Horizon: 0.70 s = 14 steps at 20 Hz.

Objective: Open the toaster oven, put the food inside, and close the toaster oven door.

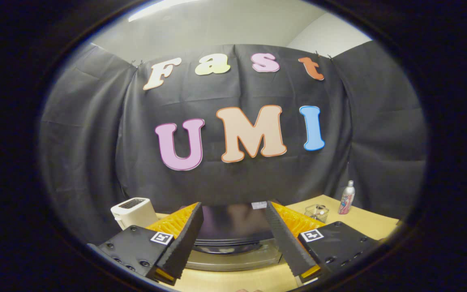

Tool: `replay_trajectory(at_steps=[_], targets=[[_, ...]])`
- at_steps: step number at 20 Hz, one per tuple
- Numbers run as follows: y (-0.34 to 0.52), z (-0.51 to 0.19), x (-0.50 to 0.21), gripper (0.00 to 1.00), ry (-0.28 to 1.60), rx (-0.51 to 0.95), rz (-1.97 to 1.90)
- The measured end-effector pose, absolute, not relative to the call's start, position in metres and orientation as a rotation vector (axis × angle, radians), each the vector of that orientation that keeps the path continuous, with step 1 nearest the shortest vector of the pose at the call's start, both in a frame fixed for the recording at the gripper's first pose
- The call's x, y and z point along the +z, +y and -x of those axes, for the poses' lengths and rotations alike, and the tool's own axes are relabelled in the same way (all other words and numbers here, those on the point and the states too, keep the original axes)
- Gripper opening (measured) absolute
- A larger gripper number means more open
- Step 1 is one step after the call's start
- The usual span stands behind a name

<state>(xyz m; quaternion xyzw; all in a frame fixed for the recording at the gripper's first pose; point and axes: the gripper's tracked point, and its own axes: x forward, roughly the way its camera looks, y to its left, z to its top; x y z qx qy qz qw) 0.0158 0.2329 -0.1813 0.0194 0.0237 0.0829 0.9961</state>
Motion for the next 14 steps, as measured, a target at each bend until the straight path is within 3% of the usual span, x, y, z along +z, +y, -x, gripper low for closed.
replay_trajectory(at_steps=[8, 14], targets=[[0.233, -0.046, -0.277, 0.98, 0.217, 0.142, -0.002], [0.231, -0.043, -0.279, 0.98, 0.174, 0.135, -0.044]])
